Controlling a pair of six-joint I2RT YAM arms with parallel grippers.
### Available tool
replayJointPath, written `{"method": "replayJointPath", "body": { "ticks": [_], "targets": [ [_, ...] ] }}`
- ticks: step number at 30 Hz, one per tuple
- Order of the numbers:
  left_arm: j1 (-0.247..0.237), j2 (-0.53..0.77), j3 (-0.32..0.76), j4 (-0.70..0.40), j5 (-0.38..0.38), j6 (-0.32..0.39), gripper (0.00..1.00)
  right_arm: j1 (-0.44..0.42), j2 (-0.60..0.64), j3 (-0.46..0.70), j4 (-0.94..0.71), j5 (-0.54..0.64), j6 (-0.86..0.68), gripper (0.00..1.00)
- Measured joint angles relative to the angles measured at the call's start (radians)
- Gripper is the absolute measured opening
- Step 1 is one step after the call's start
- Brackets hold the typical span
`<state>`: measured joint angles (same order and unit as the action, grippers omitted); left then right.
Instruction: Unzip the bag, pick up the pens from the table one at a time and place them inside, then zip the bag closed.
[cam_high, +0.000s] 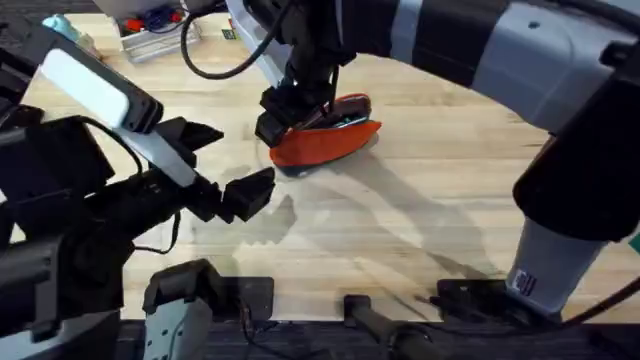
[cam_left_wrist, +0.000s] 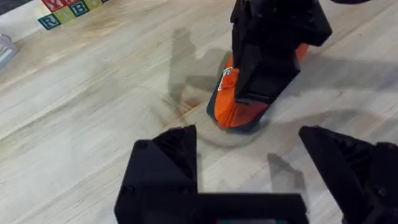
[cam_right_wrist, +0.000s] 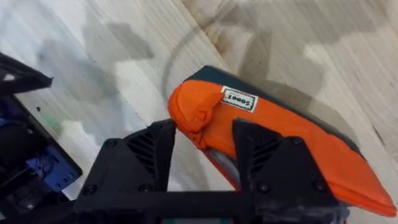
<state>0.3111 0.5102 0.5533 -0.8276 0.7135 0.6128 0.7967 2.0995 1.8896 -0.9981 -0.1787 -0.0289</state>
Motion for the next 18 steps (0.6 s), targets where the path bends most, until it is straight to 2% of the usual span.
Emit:
{"method": "replayJointPath", "body": {
  "ticks": [4,13,18],
  "targets": [
    [0.0,0.0,0.0,0.0,0.0,0.0,0.993,0.001,0.0,0.0,0.0,-0.001,0.0,0.516],
    [0.0,0.0,0.0,0.0,0.0,0.0,0.993,0.001,0.0,0.0,0.003,-0.001,0.0,0.519],
    [0.0,0.0,0.0,0.0,0.0,0.0,0.993,0.002,0.0,0.0,0.004,-0.004,0.0,0.438]
  ]
}}
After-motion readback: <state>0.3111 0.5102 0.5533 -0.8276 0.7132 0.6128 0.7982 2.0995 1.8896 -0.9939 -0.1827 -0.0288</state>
